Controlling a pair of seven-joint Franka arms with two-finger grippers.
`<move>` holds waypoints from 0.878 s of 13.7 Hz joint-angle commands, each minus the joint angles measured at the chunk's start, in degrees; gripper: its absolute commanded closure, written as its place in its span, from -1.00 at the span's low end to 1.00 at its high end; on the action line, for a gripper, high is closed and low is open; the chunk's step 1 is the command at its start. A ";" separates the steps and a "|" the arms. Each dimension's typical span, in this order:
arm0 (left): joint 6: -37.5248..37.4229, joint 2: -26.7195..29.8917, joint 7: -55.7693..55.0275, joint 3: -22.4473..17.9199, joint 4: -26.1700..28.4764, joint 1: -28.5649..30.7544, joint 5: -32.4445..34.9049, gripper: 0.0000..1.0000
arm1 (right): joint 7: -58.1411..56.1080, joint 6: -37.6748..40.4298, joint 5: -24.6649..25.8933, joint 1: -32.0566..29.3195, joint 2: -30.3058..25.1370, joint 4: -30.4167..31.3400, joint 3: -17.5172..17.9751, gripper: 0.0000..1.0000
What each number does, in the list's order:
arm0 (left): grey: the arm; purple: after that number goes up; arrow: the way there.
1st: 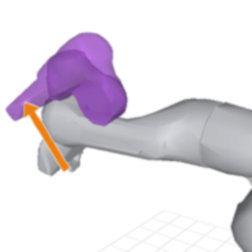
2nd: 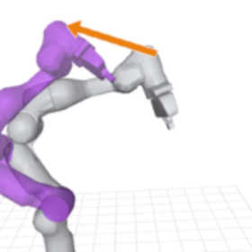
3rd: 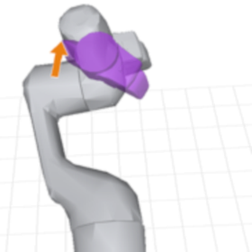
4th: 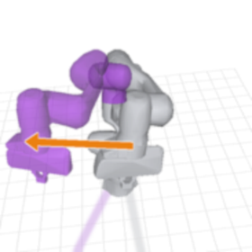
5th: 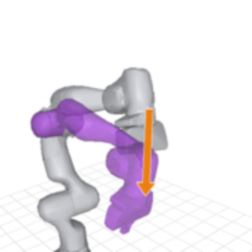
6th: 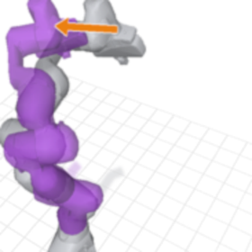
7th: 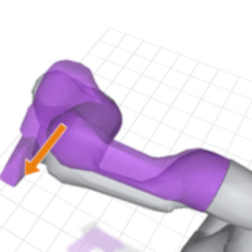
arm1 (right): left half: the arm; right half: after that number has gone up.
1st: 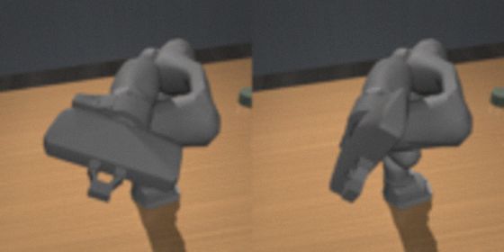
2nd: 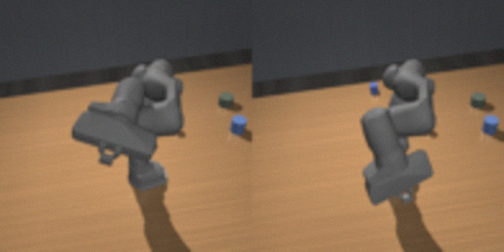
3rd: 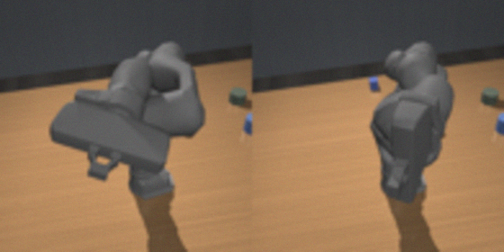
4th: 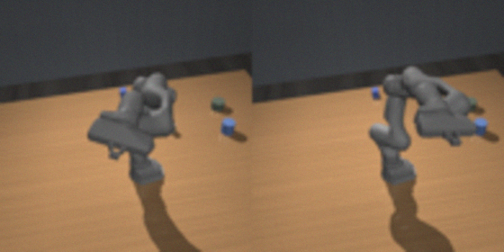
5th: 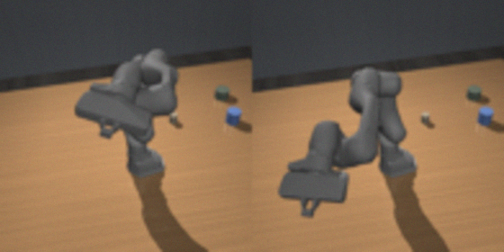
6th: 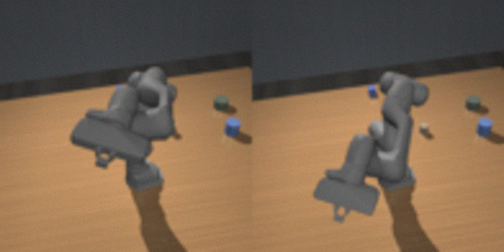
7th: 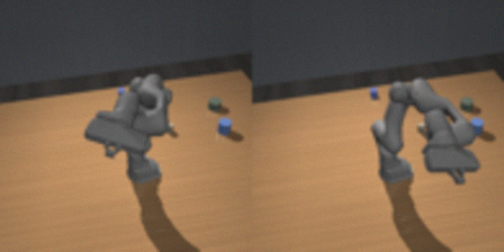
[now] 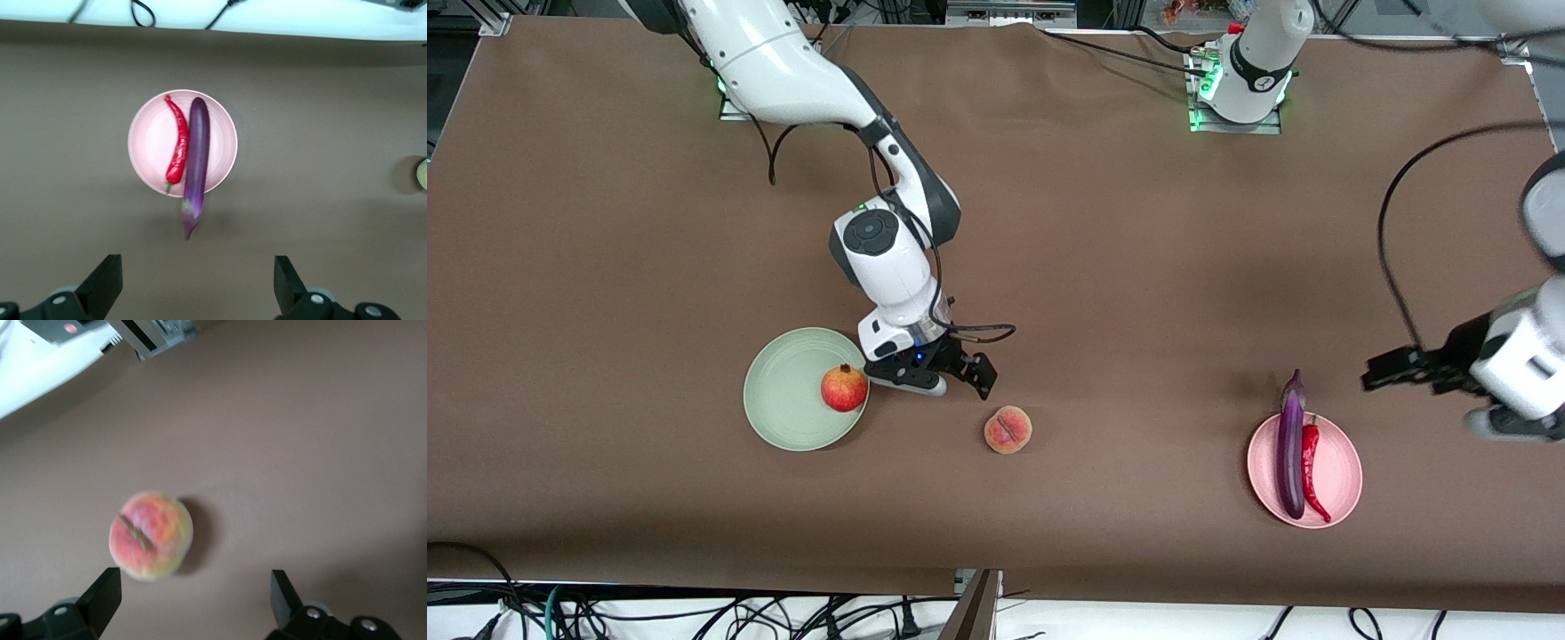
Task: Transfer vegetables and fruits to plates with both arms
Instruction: 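Move the right gripper over the peach while the left arm withdraws, then lower the right gripper and close it on the peach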
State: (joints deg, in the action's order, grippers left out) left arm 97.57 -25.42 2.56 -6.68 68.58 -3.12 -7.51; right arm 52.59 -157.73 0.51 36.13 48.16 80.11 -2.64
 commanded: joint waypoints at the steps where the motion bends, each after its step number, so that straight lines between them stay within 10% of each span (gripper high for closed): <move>1: -1.50 6.77 -0.89 0.01 4.28 -0.39 3.80 -1.00 | 1.02 -2.14 3.96 3.05 10.78 -12.67 -3.67 -0.98; 5: -1.69 17.83 -0.97 0.09 17.08 -0.48 5.31 -1.00 | 0.49 -2.15 7.04 6.75 14.15 -14.81 -6.58 -0.98; 12: -5.64 18.92 -2.29 0.09 18.96 -0.48 6.19 -1.00 | 1.11 -2.58 7.05 9.75 16.60 -16.55 -6.94 -0.98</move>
State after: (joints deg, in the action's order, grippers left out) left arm 92.44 -8.13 0.64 -6.71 85.94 -3.15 -3.48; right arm 52.58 -160.20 6.56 45.77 62.06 67.23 -8.85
